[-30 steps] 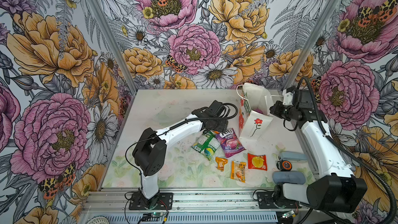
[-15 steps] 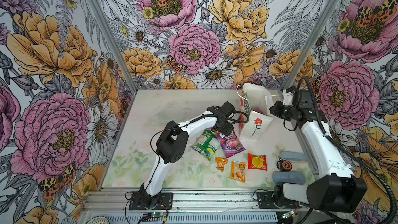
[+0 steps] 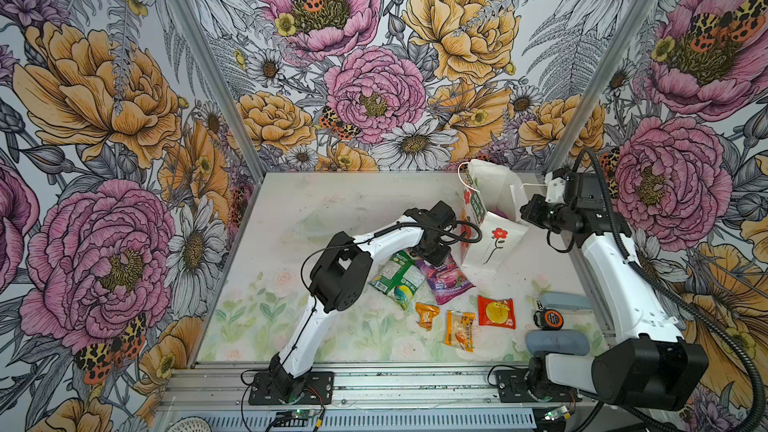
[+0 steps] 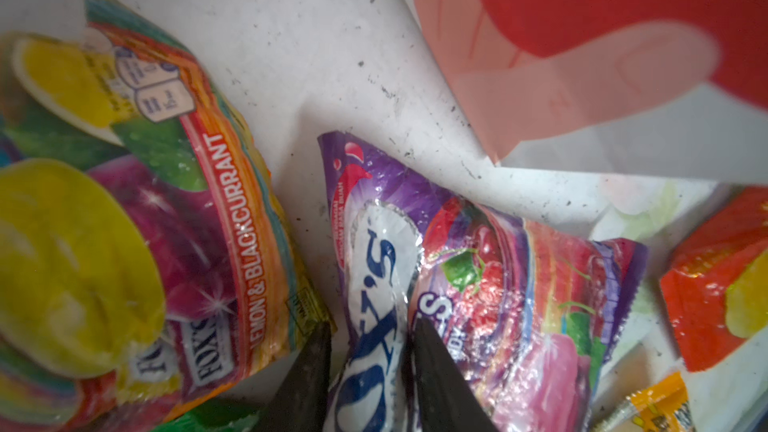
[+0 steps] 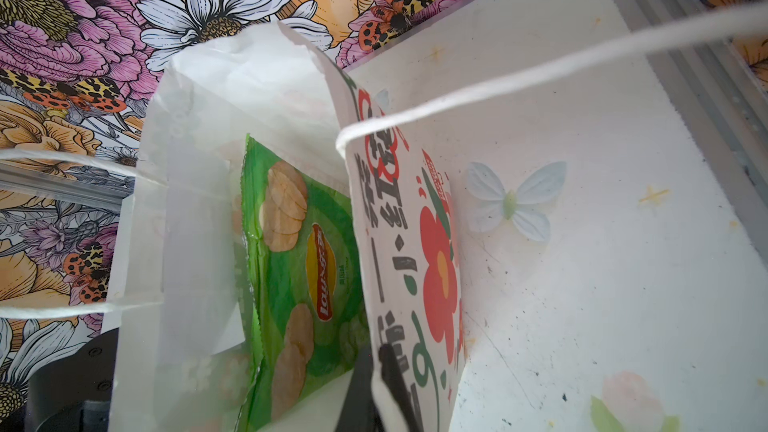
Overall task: Place the snacks into the paper bag
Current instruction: 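Grasp the purple Fox's Berries bag by its top with the left gripper, then lift the Berries bag with the left gripper over the paper bag's opening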
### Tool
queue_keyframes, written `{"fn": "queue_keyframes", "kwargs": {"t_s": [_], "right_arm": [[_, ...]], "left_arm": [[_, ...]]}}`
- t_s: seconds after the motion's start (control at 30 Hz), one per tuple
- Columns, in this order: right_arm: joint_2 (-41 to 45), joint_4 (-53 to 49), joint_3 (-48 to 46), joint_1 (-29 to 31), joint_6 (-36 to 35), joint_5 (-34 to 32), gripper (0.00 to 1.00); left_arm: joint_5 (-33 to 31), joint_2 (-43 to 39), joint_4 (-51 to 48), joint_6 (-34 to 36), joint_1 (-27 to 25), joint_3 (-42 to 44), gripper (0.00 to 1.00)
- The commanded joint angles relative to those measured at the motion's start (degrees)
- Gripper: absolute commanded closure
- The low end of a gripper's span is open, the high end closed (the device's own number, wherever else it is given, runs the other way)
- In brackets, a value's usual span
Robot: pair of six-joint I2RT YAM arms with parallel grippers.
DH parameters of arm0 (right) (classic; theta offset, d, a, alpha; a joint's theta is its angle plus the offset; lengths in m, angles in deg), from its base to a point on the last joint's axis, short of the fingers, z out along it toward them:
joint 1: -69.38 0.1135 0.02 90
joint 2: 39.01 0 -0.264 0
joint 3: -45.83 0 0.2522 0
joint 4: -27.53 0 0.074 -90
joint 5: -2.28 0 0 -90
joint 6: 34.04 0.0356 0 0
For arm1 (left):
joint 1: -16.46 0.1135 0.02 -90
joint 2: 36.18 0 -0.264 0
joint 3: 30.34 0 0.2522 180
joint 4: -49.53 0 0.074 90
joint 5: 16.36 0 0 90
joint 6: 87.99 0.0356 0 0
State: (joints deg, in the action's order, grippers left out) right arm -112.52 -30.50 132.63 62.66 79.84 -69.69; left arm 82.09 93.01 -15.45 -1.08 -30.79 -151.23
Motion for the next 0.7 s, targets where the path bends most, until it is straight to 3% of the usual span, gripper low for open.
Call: {"fn": "queue_keyframes", "kwargs": {"t_s": [0.0, 0.27, 0.67], "right_arm": [[0.5, 1.1, -0.1, 0.4, -0.8, 0.2, 1.0], [0.9, 1.1, -0.1, 0.4, -0.7, -0.1, 1.0], [0.6, 1.1, 1.5, 2.1, 0.3, -0.2, 1.0]], "left_arm": [[0.3, -1.0, -0.7, -1.1, -0.4, 1.3, 0.74], [-0.4, -8.6, 6.7, -8.6, -1.3, 8.3, 1.0], [-6.6, -28.9, 19.5, -23.7, -3.4, 21.7, 1.0]]}}
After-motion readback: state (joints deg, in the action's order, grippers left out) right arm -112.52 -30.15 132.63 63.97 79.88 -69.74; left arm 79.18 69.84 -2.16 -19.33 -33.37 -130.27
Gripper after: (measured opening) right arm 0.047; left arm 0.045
